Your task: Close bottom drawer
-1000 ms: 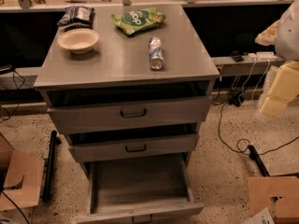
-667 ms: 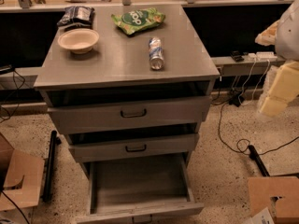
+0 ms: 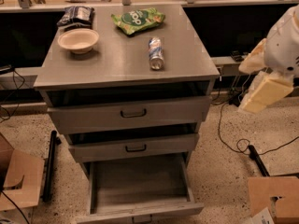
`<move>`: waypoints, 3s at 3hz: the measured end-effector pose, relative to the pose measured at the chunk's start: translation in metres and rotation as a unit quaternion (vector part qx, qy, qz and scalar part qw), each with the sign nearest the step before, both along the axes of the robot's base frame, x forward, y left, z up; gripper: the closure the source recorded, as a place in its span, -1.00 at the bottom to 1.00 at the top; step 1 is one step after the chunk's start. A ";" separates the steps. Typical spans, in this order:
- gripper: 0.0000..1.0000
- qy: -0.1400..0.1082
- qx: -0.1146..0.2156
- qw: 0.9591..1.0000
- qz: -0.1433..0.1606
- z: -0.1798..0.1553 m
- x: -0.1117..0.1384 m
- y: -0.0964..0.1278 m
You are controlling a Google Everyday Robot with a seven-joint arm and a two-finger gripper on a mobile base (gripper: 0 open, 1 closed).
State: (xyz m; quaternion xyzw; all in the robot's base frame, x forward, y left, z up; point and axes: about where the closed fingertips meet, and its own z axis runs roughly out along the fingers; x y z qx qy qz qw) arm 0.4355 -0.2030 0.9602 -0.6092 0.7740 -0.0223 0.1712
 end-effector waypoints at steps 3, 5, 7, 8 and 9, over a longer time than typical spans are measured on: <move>1.00 0.028 0.083 0.996 0.017 -0.119 -0.012 0.050; 1.00 0.055 0.097 0.994 0.015 -0.157 -0.014 0.064; 1.00 0.147 0.177 0.972 0.049 -0.307 -0.023 0.111; 1.00 0.186 0.212 0.957 0.072 -0.371 -0.020 0.122; 1.00 0.230 0.235 0.940 0.088 -0.450 0.003 0.124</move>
Offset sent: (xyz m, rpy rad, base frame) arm -0.0123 0.0704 -0.1916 0.2644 0.1169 0.0398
